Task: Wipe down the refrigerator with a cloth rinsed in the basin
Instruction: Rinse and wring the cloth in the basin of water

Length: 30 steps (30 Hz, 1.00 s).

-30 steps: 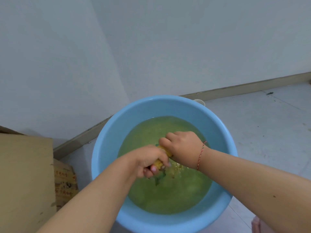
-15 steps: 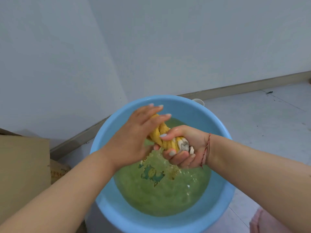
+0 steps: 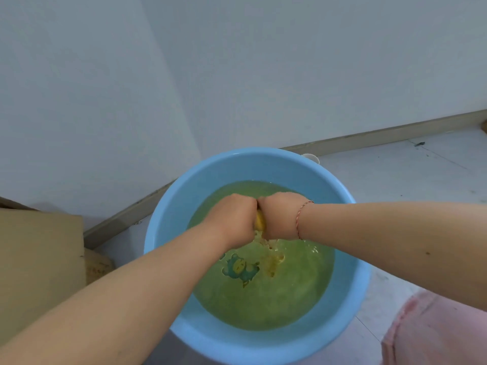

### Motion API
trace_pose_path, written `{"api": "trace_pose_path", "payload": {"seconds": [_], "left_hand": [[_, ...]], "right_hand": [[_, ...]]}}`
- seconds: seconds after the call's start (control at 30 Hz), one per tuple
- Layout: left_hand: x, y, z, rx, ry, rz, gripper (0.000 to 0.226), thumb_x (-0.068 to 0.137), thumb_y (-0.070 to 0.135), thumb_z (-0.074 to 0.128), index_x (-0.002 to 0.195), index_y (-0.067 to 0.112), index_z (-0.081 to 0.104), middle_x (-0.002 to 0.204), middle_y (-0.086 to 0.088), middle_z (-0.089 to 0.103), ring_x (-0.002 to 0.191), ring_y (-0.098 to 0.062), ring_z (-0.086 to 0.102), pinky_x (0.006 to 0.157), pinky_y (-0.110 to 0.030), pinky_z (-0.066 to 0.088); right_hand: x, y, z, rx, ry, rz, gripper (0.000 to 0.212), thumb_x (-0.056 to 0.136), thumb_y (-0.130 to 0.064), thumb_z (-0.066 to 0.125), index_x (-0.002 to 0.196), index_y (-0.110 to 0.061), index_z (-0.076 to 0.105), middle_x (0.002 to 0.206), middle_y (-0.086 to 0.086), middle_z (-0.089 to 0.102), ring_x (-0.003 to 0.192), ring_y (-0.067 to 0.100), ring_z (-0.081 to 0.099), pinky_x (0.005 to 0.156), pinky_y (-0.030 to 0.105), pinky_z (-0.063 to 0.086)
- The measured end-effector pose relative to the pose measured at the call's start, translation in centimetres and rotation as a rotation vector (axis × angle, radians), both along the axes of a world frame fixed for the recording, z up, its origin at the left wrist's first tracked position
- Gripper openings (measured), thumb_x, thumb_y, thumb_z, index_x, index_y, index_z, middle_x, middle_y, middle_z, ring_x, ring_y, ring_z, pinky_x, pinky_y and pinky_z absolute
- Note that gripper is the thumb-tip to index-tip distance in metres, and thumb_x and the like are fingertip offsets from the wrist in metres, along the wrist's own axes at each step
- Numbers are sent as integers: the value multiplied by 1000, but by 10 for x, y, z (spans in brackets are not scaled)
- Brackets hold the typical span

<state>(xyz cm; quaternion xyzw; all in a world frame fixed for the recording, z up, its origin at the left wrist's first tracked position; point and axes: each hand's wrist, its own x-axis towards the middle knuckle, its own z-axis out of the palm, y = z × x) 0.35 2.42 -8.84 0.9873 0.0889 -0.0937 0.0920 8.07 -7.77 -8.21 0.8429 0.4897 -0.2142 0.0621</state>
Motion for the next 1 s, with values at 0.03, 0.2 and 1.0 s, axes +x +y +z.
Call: {"api": "trace_pose_path", "payload": {"seconds": [0.03, 0.2, 1.0], "left_hand": [[0, 0, -6, -77, 4, 40, 21, 71, -1, 50, 61, 15, 41, 56, 0, 42, 53, -18, 42, 44, -27, 25], [0, 1, -17, -414, 0, 282, 27, 68, -1, 57, 53, 13, 39, 50, 0, 39, 46, -15, 38, 43, -24, 24], [1, 32, -5, -1550, -77, 810, 29, 84, 2, 56, 112, 3, 54, 99, -16, 58, 73, -25, 61, 64, -34, 58]], "right_hand": [[2, 0, -3, 10, -57, 27, 34, 82, -27, 60, 113, -18, 52, 77, -4, 52, 70, 21, 53, 61, 29, 46], [10, 4, -4, 68, -250, 189, 38, 81, -20, 54, 117, -16, 43, 65, -3, 45, 59, 22, 52, 60, 32, 51], [34, 3, -18, 343, 161, -258, 58, 68, -26, 77, 115, -19, 45, 104, 1, 42, 85, 22, 53, 68, 30, 44]]}}
